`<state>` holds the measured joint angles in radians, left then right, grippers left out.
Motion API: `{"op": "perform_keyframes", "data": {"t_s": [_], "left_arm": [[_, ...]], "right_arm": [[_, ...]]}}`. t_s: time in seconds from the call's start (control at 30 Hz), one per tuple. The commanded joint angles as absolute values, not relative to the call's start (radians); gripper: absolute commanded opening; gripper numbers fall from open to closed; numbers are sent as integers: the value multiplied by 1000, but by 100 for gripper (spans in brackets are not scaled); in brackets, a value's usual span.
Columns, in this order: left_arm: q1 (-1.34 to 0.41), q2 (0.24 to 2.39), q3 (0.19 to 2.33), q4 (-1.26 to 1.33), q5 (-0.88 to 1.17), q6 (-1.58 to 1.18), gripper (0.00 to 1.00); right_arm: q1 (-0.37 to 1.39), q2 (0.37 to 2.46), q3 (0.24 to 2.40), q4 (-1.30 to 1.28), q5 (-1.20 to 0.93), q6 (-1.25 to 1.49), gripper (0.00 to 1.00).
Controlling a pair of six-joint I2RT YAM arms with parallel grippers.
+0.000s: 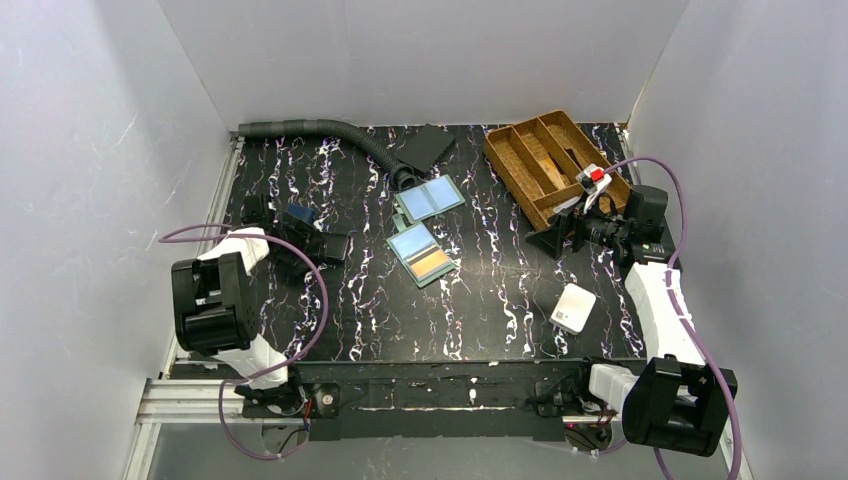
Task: Take the credit cards out of the card holder
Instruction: Move the card holder to the center of the board.
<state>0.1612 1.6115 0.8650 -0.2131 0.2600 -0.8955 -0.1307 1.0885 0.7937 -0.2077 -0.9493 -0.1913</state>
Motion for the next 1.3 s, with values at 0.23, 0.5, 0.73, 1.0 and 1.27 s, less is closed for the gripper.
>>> {"op": "perform_keyframes", "data": {"t_s": [0.23,0.5,0.73,1.0,1.27], "left_arm": [[171,1659,874,-213,151,-914,15],[168,1427,756,-173,420,-733,0],[118,1229,662,-196,579,-680,0],[-196,1173,616,-157,600,-741,0],[-417,1145,545,42,615,-868,0]], "right_arm": [[-132,1097,796,-193,-976,-213,98],[-132,1099,794,-193,-989,-212,98],[-132,1105,793,-193,-992,-212,98],[-130,1122,792,-204,-997,-230,98],[-67,1150,811,-304,-1027,-358,98]]}}
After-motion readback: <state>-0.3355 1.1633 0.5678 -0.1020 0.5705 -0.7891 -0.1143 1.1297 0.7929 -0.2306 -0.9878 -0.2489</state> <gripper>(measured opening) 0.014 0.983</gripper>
